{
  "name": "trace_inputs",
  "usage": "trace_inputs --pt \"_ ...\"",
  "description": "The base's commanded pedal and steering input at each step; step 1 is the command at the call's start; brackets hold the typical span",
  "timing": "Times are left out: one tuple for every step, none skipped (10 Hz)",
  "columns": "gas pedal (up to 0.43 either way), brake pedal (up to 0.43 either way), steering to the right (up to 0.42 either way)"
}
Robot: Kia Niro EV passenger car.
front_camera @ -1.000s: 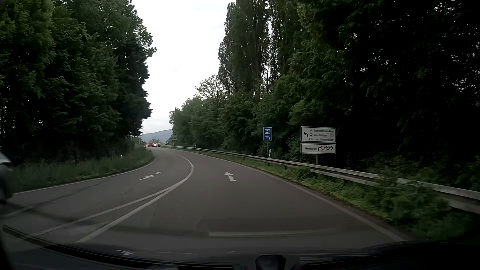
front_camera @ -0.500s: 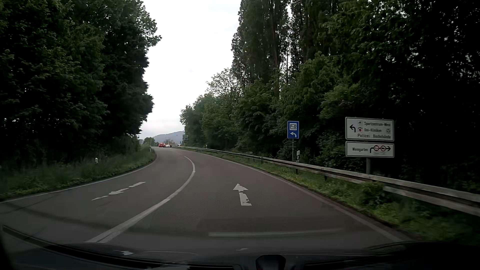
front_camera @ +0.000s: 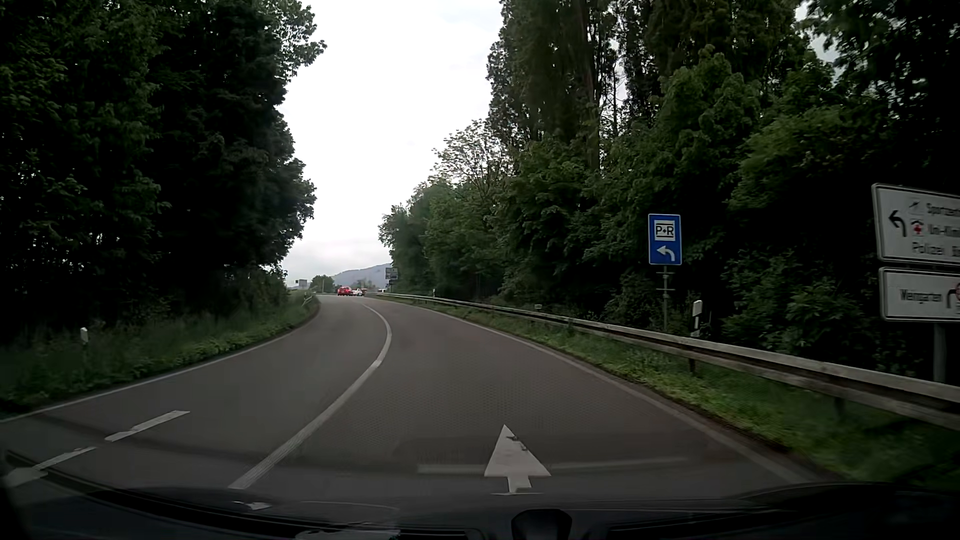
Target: Follow the waypoints while adhering to traffic rules and regulations
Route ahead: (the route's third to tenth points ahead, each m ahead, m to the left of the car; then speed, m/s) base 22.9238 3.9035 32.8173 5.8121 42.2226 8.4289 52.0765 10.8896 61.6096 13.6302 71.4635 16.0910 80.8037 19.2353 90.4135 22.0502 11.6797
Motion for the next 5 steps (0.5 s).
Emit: trace_inputs --pt "0.079 0.000 -0.033" --pt "0.079 0.000 -0.033" --pt "0.079 0.000 -0.033" --pt "0.087 0.000 -0.033" --pt "0.087 0.000 -0.033"
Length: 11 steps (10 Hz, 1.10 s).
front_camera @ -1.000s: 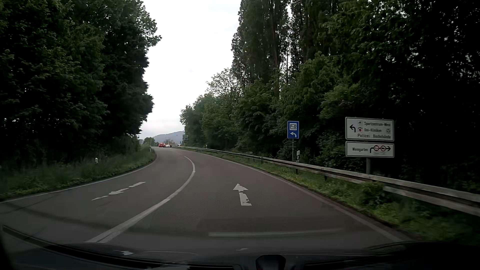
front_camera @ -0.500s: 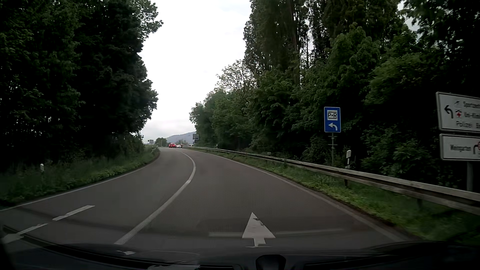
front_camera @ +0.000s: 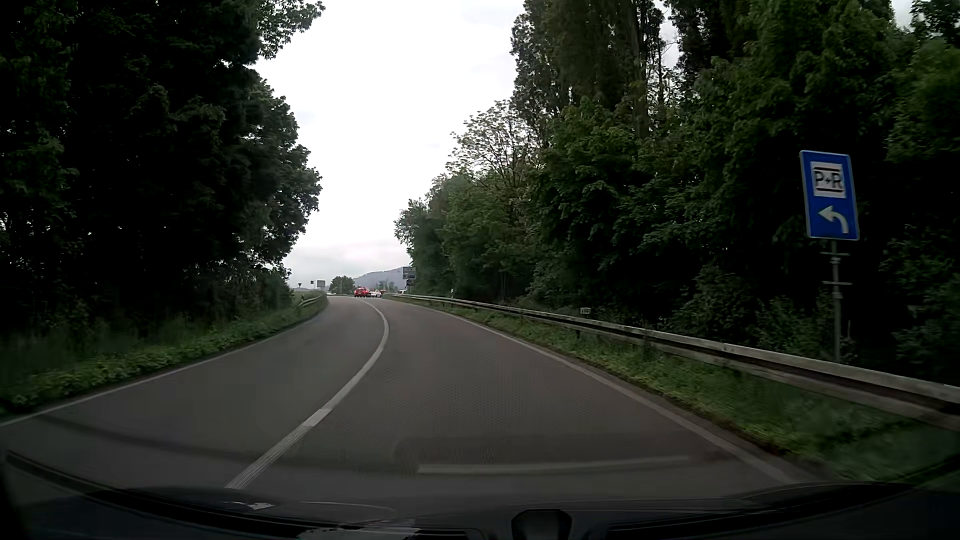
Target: Follow the waypoints while adhering to traffic rules and regulations
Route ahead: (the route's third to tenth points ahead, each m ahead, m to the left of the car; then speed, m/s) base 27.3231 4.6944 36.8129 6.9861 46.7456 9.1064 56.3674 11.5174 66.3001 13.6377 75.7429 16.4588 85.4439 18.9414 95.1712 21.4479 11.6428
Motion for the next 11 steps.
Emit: trace_inputs --pt "0.087 0.000 -0.033" --pt "0.087 0.000 -0.033" --pt "0.087 0.000 -0.033" --pt "0.087 0.000 -0.033" --pt "0.087 0.000 -0.033" --pt "0.087 0.000 -0.032" --pt "0.087 0.000 -0.031" --pt "0.087 0.000 -0.031" --pt "0.087 0.000 -0.031" --pt "0.079 0.000 -0.033" --pt "0.067 0.000 -0.033"
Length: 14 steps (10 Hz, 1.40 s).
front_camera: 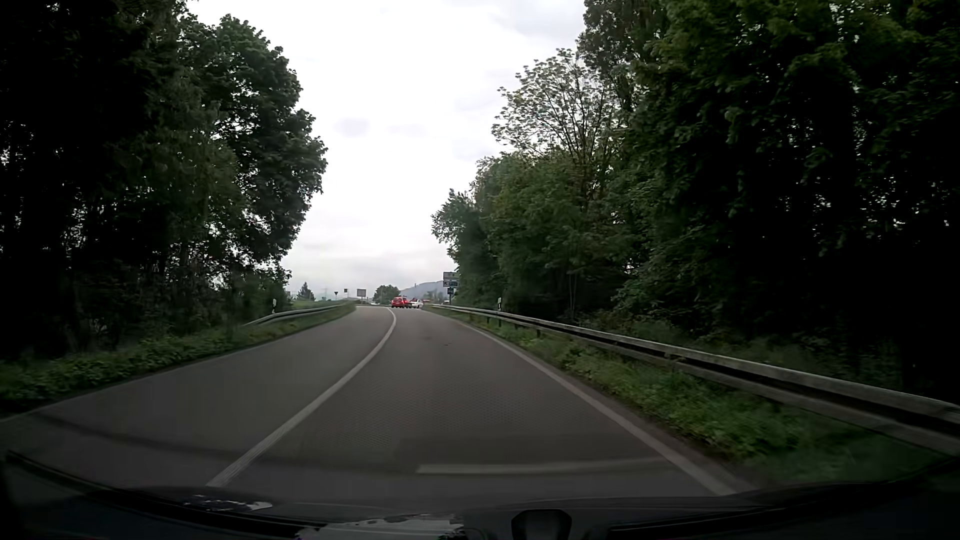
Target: Follow the waypoints while adhering to traffic rules and regulations
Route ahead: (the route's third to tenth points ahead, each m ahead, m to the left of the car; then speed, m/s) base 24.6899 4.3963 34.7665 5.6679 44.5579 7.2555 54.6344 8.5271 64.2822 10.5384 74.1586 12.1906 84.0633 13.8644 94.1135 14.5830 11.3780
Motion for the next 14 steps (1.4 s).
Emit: trace_inputs --pt "0.059 0.000 -0.034" --pt "0.059 0.000 -0.034" --pt "0.047 0.000 -0.034" --pt "0.039 0.000 -0.033" --pt "0.039 0.000 -0.033" --pt "0.039 0.000 -0.033" --pt "0.039 0.000 -0.033" --pt "0.039 0.000 -0.032" --pt "0.039 0.000 -0.033" --pt "0.039 0.000 -0.032" --pt "0.039 0.000 -0.031" --pt "0.039 0.000 -0.030" --pt "0.028 0.000 -0.028" --pt "0.028 0.000 -0.026"
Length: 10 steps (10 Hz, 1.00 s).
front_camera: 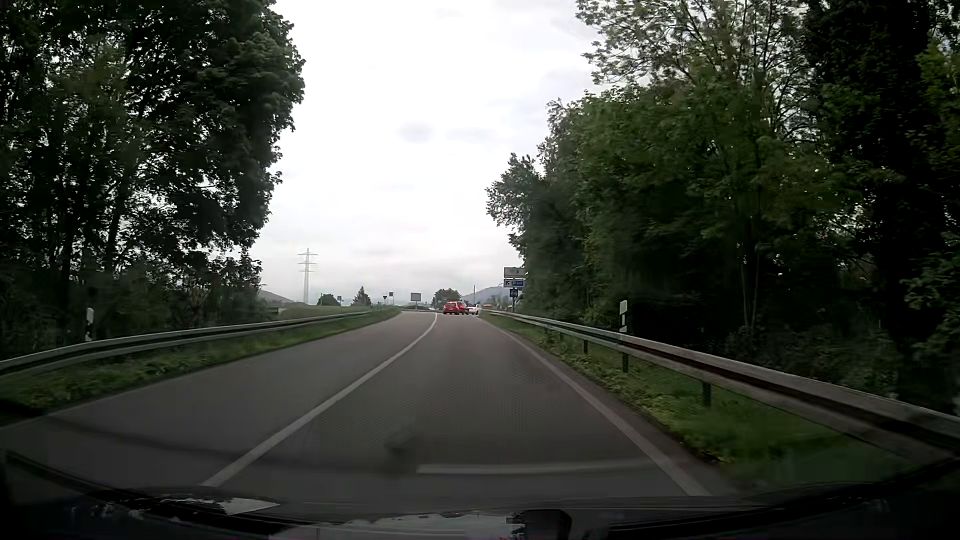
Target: Follow the waypoints while adhering to traffic rules and regulations
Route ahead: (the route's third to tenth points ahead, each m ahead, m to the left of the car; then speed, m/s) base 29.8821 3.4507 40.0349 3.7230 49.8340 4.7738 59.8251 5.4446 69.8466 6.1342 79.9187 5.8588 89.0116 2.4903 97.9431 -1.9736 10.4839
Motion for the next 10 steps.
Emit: trace_inputs --pt "0.028 0.000 -0.025" --pt "0.020 0.000 -0.025" --pt "0.020 0.000 -0.023" --pt "0.020 0.000 -0.022" --pt "0.020 0.000 -0.019" --pt "0.020 0.000 -0.014" --pt "0.020 0.000 -0.010" --pt "0.020 0.000 -0.008" --pt "0.020 0.000 -0.008" --pt "0.020 0.000 -0.008"
